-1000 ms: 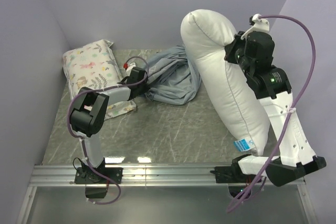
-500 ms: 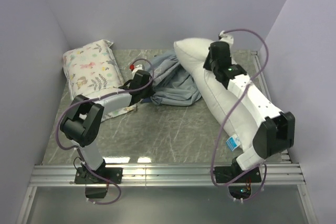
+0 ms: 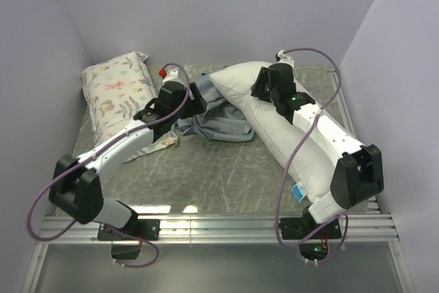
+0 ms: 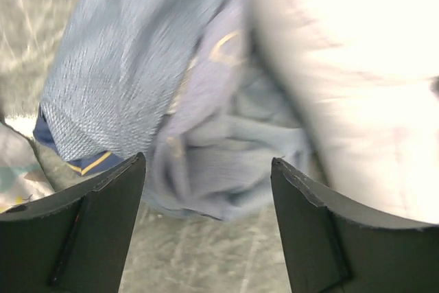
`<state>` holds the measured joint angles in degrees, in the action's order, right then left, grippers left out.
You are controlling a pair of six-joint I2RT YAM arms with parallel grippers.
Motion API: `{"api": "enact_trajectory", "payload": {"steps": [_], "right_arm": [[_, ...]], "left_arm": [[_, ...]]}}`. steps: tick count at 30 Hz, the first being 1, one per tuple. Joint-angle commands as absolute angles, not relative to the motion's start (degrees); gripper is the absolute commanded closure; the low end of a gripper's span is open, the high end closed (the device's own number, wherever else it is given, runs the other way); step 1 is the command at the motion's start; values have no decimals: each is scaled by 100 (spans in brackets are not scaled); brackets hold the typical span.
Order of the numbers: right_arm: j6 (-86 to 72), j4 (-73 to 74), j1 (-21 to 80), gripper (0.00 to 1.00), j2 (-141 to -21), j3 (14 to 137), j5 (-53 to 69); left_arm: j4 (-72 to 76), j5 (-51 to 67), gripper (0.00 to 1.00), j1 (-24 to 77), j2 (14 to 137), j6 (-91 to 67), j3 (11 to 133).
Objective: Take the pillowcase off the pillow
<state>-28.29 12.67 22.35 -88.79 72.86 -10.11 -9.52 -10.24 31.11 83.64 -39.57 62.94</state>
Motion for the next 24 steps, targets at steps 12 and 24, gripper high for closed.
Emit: {"api": "enact_trajectory", "payload": {"steps": [12, 24], "right_arm": [[-2918, 1195, 2215, 4, -6402, 6331, 89], [-2593, 1696, 2224, 1, -4597, 5037, -712]], "left_arm": [[-1706, -949, 17, 3138, 5750, -3622, 5714], [-1863, -1037, 13, 3146, 4535, -3498, 4948]]}}
